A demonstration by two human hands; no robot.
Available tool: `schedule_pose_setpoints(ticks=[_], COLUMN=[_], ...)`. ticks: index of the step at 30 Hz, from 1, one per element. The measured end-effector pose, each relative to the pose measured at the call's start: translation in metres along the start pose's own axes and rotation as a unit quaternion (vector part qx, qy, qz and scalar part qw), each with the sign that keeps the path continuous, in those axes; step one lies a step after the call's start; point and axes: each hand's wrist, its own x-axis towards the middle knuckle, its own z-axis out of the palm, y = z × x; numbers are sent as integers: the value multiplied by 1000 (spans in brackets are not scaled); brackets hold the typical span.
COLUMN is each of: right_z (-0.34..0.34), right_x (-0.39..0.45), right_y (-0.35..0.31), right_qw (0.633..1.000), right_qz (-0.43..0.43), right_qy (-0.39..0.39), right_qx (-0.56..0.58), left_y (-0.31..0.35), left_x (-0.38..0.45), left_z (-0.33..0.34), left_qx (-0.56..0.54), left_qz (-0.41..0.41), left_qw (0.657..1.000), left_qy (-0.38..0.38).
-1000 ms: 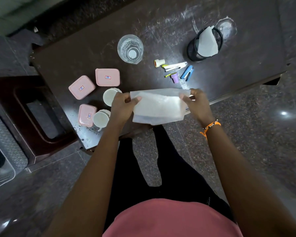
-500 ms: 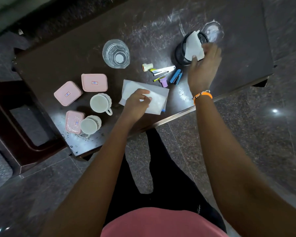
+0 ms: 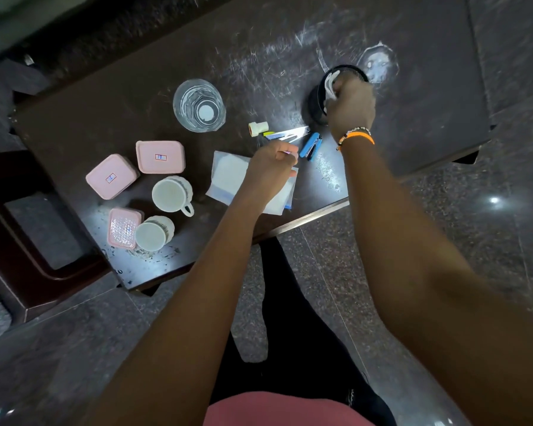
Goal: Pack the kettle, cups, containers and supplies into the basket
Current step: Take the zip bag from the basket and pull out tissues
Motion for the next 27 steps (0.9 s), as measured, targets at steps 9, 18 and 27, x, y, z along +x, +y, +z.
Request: schedule_pose_setpoints(ticks=[9, 18, 27], right_z=[-2, 9, 43], right_x=[-11, -13, -30], right_y=[10, -22, -89], right_qw=[999, 993, 971], right_qz=[-36, -113, -225], right_qy=[-23, 7, -69], right_qx=[5, 19, -38], left_y=[-3, -25, -37], left_x=[4, -2, -3], left_z=[-13, -48, -80], left_qx=[9, 88, 126], left_qz=[3, -2, 50], left_qw=[1000, 986, 959], left_qy=[30, 145, 251])
